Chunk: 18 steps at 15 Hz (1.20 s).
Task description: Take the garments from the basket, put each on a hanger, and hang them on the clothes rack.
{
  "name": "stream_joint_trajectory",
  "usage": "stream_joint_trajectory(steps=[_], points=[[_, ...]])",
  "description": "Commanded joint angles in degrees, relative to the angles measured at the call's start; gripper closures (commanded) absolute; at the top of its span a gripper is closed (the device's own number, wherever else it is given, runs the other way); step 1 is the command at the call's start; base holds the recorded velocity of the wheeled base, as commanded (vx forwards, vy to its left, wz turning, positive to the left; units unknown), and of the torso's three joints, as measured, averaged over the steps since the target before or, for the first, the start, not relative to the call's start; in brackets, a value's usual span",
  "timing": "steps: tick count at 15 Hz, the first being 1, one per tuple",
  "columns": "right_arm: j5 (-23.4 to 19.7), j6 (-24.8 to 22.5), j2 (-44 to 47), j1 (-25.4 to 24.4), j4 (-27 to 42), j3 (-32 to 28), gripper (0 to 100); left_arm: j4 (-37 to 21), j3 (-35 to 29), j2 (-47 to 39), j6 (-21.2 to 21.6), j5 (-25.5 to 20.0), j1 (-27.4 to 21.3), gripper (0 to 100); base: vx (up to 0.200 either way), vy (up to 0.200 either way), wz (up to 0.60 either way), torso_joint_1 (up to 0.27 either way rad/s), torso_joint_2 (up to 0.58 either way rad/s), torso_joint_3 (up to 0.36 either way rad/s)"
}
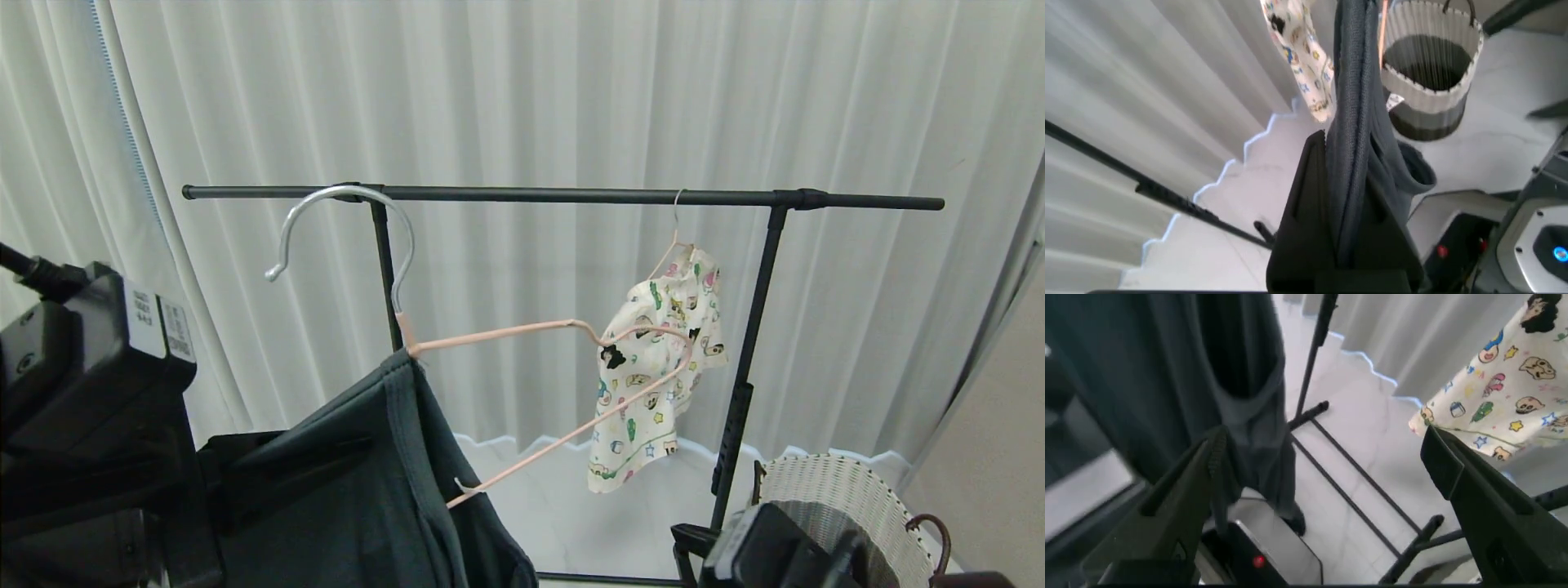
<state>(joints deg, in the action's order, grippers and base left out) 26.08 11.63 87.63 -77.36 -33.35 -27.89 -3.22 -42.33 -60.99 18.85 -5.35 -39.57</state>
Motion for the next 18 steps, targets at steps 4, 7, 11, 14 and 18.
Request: stream_joint_trajectory(steps=[4, 7, 11, 14, 18], points=[[0.0, 0.3, 14.5, 6.5, 3.2, -15.3, 0, 0.4, -3.1, -2.4, -2.0, -0.2, -1.6, 100, 0.000, 0.000, 0.00, 0.000, 0.00, 0.000], [0.0, 0.3, 17.4, 6.3, 3.3, -17.8, 0, 0.4, -3.8, -3.2, -2.2, -0.2, -2.3, 100, 0.000, 0.000, 0.00, 0.000, 0.00, 0.000], [0.3, 0.5, 18.4, 6.3, 5.2, -16.1, 0, 1.0, -4.3, -3.7, -2.3, -0.2, -2.3, 100, 0.000, 0.000, 0.00, 0.000, 0.00, 0.000], [1.0, 0.3, 15.5, 8.5, 6.3, -10.4, 0, 1.2, -3.4, -3.3, -2.3, 0.2, -2.1, 100, 0.000, 0.000, 0.00, 0.000, 0.00, 0.000], [5.7, -0.2, 8.0, 19.5, 8.0, -5.9, 0, 1.2, 1.1, -1.1, -2.4, 0.3, -2.2, 100, 0.000, 0.000, 0.00, 0.000, 0.00, 0.000]])
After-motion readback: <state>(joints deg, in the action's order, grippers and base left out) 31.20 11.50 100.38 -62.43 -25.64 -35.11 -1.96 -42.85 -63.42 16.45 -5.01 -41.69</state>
